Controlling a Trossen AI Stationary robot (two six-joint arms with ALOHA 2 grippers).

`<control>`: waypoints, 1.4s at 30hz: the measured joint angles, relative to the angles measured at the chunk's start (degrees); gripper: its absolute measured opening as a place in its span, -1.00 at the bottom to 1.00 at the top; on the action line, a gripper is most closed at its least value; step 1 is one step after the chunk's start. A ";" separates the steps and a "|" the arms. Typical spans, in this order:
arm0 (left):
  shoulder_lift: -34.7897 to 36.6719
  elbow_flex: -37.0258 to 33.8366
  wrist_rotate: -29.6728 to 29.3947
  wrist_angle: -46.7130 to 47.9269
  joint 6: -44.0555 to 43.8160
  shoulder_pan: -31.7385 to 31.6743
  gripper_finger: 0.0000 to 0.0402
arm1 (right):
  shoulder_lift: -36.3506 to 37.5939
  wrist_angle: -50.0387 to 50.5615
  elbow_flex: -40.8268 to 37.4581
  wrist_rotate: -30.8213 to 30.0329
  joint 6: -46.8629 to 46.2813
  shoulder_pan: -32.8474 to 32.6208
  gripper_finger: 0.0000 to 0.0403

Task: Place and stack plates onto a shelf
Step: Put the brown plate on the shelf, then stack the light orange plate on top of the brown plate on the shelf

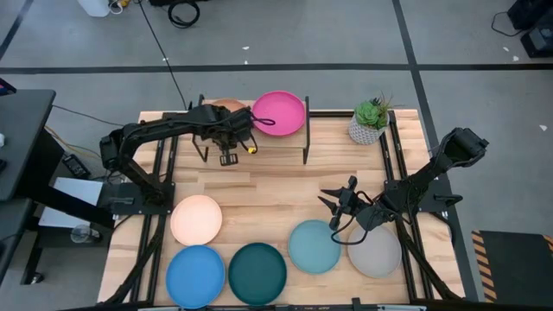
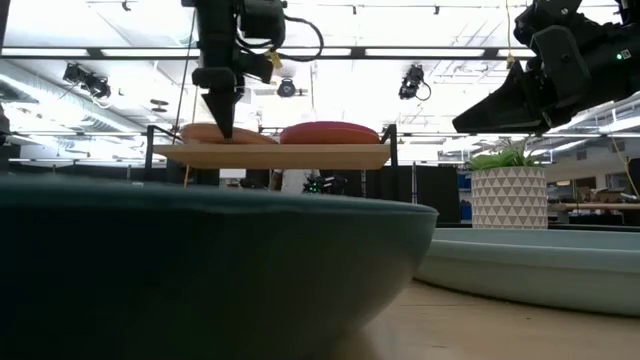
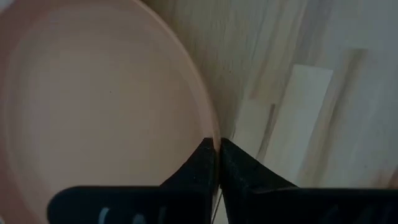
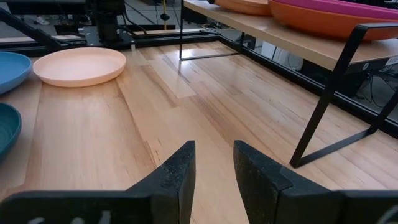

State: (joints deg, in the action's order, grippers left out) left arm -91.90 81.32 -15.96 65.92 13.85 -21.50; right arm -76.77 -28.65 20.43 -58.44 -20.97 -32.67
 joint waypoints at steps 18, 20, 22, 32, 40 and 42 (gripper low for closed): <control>-0.09 7.05 -3.36 5.29 -4.36 6.73 -0.11 | 0.00 0.02 0.00 0.05 -0.24 0.00 -0.43; -0.09 10.07 -3.98 7.34 -7.28 9.14 -0.08 | 0.00 0.02 0.00 0.04 0.00 0.00 -0.43; 0.00 12.23 -3.63 9.19 -12.60 11.80 -0.08 | 0.00 0.02 0.00 0.03 0.21 0.00 -0.43; 0.00 -2.55 8.77 6.59 -38.17 31.45 -0.14 | 0.00 0.05 0.00 0.03 0.81 0.02 -0.43; 0.00 -15.34 18.20 -3.52 -65.41 38.77 -0.15 | 0.00 -0.22 0.00 -0.02 0.61 0.61 -0.43; 0.00 -17.23 21.53 -6.99 -67.73 40.22 -0.15 | 0.00 -0.22 0.00 0.00 0.63 0.59 -0.42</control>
State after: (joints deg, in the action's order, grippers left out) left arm -91.90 64.09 5.57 58.93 -53.88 18.72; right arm -76.77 -28.86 20.43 -58.44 -20.34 -32.08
